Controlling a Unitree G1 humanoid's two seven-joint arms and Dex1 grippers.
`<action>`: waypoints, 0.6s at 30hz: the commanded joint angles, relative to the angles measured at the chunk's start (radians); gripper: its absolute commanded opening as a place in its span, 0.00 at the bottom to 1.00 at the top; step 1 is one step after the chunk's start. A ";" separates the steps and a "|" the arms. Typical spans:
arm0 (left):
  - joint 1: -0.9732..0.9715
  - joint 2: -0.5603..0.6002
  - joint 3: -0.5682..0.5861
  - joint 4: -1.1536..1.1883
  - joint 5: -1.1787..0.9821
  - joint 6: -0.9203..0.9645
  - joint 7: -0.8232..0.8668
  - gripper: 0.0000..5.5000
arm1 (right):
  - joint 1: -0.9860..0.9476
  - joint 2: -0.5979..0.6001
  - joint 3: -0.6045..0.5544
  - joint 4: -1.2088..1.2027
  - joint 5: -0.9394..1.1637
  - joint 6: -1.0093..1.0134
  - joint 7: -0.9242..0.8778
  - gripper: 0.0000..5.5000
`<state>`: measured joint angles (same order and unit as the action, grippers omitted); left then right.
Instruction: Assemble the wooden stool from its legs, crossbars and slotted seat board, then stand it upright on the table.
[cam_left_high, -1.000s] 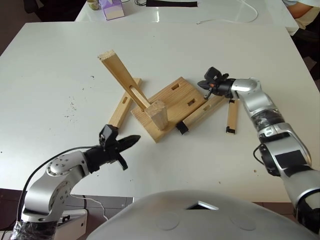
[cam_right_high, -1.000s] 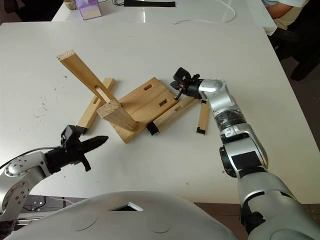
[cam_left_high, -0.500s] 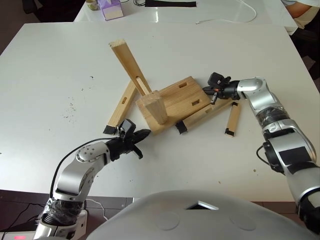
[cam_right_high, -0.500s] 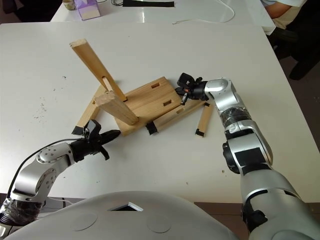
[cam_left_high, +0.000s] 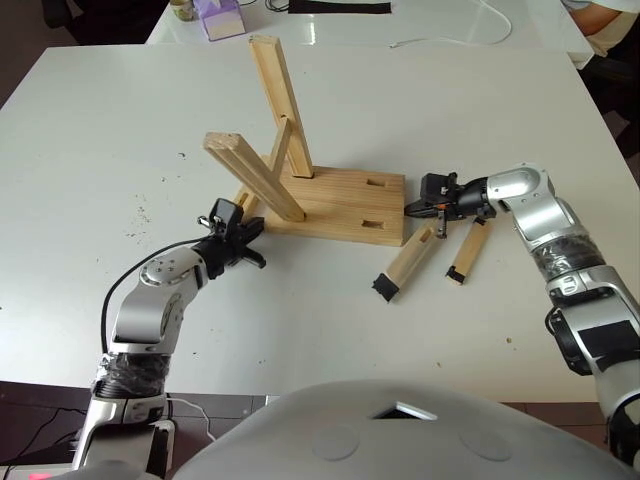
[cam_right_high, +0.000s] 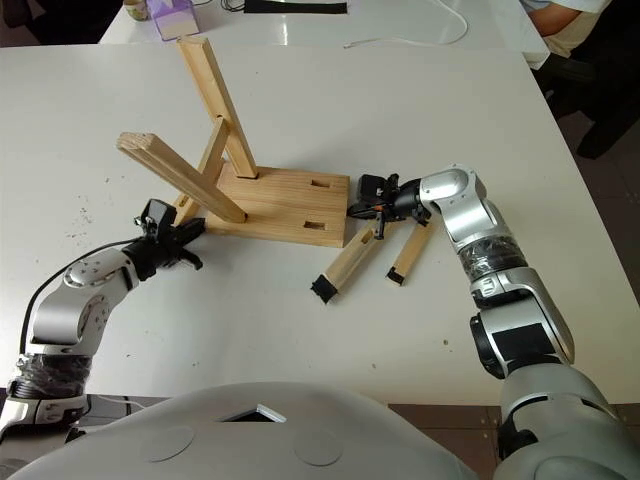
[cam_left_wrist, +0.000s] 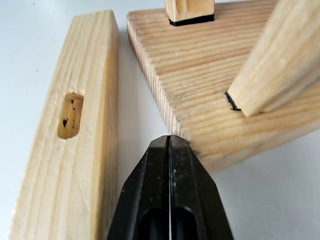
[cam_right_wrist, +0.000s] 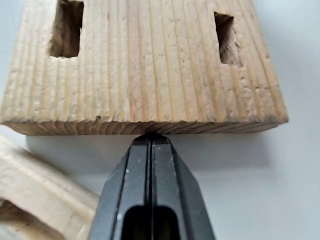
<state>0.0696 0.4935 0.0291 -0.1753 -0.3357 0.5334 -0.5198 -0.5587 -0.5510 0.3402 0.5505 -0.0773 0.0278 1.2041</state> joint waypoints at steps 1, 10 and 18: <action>0.052 -0.016 0.086 -0.141 -0.095 0.046 -0.001 0.00 | -0.081 -0.027 -0.065 0.057 0.024 -0.022 -0.010 0.00; 0.222 0.077 0.089 -0.370 -0.247 0.151 -0.137 0.00 | -0.307 0.129 -0.083 0.415 -0.048 -0.146 -0.271 0.00; 0.111 -0.053 -0.117 -0.196 -0.084 0.114 -0.013 0.00 | -0.330 0.261 -0.036 0.603 -0.119 -0.201 -0.334 0.00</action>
<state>0.2358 0.4664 -0.0755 -0.4134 -0.4489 0.6544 -0.5725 -0.8751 -0.2866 0.2923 1.1155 -0.1700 -0.1634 0.8594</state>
